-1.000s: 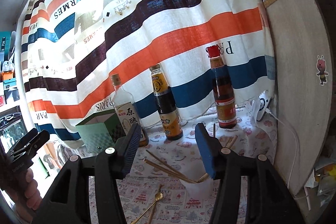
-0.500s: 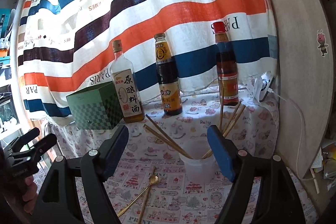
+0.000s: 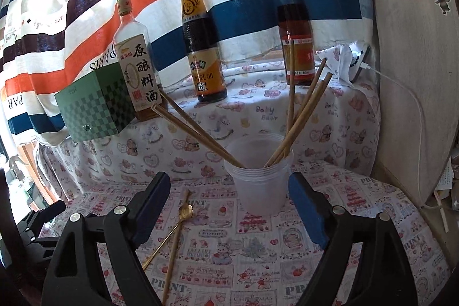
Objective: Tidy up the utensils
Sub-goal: 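Lower the right tool onto the last wooden chopstick and close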
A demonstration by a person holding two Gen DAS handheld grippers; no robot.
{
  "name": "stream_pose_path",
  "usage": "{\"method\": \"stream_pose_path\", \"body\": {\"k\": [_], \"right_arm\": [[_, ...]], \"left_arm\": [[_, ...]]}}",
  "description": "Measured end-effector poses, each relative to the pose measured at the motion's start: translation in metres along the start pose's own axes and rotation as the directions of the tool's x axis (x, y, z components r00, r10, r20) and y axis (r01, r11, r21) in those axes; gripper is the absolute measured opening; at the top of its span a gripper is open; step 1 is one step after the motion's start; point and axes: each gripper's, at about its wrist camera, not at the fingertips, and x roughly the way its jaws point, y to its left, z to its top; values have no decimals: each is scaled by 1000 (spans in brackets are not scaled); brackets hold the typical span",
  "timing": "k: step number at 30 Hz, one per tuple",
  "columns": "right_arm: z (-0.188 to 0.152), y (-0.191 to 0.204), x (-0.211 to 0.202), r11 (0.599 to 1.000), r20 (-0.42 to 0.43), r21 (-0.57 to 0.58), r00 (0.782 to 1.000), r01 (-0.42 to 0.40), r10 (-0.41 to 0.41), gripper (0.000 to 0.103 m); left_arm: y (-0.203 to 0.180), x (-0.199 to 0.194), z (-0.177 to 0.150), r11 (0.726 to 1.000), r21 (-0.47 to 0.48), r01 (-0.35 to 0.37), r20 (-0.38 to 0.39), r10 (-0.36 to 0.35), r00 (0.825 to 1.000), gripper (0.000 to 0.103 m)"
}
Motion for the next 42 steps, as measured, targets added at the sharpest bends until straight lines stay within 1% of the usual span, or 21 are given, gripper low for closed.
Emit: {"method": "stream_pose_path", "body": {"k": [3, 7, 9, 12, 14, 15, 17, 20, 22, 24, 25, 26, 27, 28, 29, 30, 32, 35, 39, 41, 42], "right_arm": [[-5, 1, 10, 1000, -33, -1, 999, 12, -12, 86], [-16, 10, 28, 999, -113, -39, 993, 25, -30, 86], [-23, 17, 37, 998, -158, -58, 987, -9, 0, 86], [-39, 27, 54, 995, -253, -72, 967, -64, 44, 86], [-51, 33, 64, 993, -315, -66, 947, -94, 69, 73], [-57, 37, 68, 991, -347, -68, 934, -118, 87, 69], [-68, 47, 74, 983, -399, -87, 909, -163, 116, 57], [-85, 65, 77, 966, -450, -142, 884, -214, 130, 50], [-97, 78, 78, 948, -504, -180, 852, -262, 140, 43], [-103, 91, 70, 928, -480, -268, 871, -261, 106, 40], [-106, 96, 69, 918, -477, -305, 875, -255, 85, 36], [-108, 99, 68, 912, -482, -321, 873, -258, 77, 31], [-109, 99, 68, 911, -484, -319, 871, -261, 80, 30], [-109, 99, 67, 914, -484, -317, 872, -255, 76, 25], [-110, 100, 66, 914, -477, -327, 877, -239, 58, 15], [-110, 100, 65, 912, -470, -345, 882, -223, 38, 13], [-108, 96, 68, 908, -467, -364, 884, -207, 15, 10], [-104, 88, 72, 915, -474, -357, 880, -188, -4, 7], [-94, 68, 78, 943, -496, -301, 868, -144, -26, 7], [-86, 56, 80, 958, -509, -248, 861, -144, -2, 7], [-82, 50, 79, 964, -504, -230, 864, -136, 2, 7]], "left_arm": [[9, 6, 0, 999, -38, 16, -19, -17, 1000, 103], [14, 10, 1, 998, -36, -51, -14, 51, 999, 103], [17, 13, 1, 997, -43, -69, -24, 68, 997, 103], [26, 21, 0, 995, -73, -68, -67, 63, 996, 103], [32, 25, 0, 994, -91, -66, -87, 58, 994, 103], [35, 27, 0, 993, -98, -68, -96, 59, 994, 103], [39, 32, -1, 992, -105, -70, -113, 58, 992, 103], [43, 36, -1, 992, -106, -73, -132, 59, 990, 103], [43, 37, -2, 992, -106, -72, -134, 57, 989, 103], [44, 38, -3, 991, -107, -79, -137, 64, 988, 103], [44, 39, -3, 991, -107, -80, -141, 65, 988, 103], [45, 39, -4, 991, -109, -80, -143, 64, 988, 103], [45, 39, -4, 991, -112, -77, -143, 61, 988, 103], [45, 39, -4, 990, -115, -77, -144, 60, 988, 103], [45, 40, -4, 990, -116, -79, -147, 61, 987, 103], [45, 41, -5, 990, -116, -80, -150, 63, 987, 103], [45, 44, -6, 990, -108, -90, -166, 71, 984, 103], [43, 48, -8, 991, -94, -99, -179, 81, 980, 103], [37, 51, -11, 992, -53, -118, -184, 107, 977, 103], [30, 52, -13, 988, -7, -154, -173, 150, 973, 103], [25, 53, -15, 986, 24, -166, -166, 168, 972, 103]]}}
